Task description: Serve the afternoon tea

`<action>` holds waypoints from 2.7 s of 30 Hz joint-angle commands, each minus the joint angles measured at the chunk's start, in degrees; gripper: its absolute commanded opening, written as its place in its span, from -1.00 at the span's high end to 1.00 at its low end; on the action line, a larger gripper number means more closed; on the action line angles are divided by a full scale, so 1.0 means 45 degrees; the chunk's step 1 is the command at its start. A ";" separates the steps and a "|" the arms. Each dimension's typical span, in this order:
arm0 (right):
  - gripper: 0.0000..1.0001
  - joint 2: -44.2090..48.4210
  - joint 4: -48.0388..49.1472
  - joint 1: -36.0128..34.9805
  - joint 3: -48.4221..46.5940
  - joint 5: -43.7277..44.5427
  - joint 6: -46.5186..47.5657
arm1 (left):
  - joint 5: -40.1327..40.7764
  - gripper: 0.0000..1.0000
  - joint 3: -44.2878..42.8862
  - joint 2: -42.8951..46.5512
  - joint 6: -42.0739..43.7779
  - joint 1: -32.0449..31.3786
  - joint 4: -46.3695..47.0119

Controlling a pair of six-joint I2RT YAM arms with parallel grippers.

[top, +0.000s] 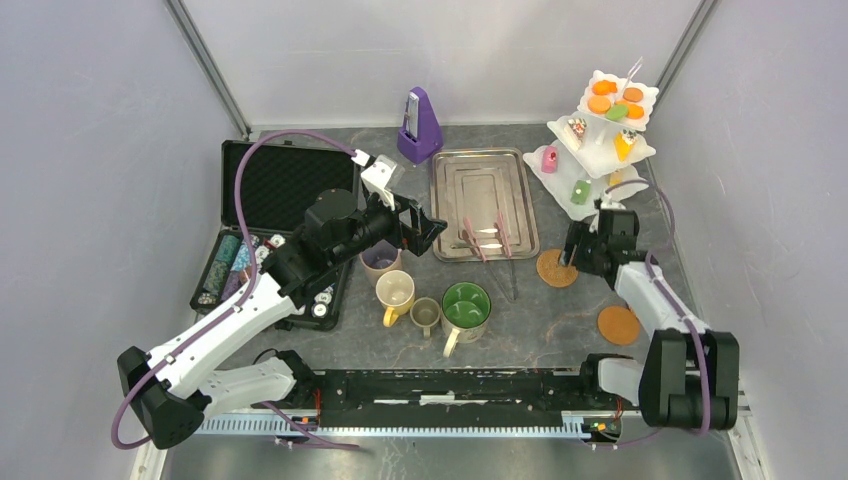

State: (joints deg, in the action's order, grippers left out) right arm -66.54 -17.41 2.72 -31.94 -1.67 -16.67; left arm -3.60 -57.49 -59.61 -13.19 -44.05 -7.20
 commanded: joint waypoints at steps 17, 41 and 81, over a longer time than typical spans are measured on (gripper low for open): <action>-0.40 -0.4068 0.0855 0.1835 -0.2714 0.3082 0.0421 | -0.0002 -1.00 -0.0544 0.0309 0.0334 0.0043 0.0278; -0.31 -0.7360 0.1888 0.2326 -0.6003 0.3586 0.0792 | 0.0196 -1.00 -0.0563 0.0006 0.0460 0.0073 0.0175; -0.13 -0.7614 0.2375 0.2722 -0.4674 0.3504 -0.0052 | 0.0174 -1.00 -0.0602 -0.0100 0.0470 0.0082 0.0116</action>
State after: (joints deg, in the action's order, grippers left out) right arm -97.21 -6.83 13.91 -50.87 12.73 -16.69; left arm -3.27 -57.60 -59.64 -13.17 -44.03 -7.60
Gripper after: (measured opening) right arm 0.570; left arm 0.996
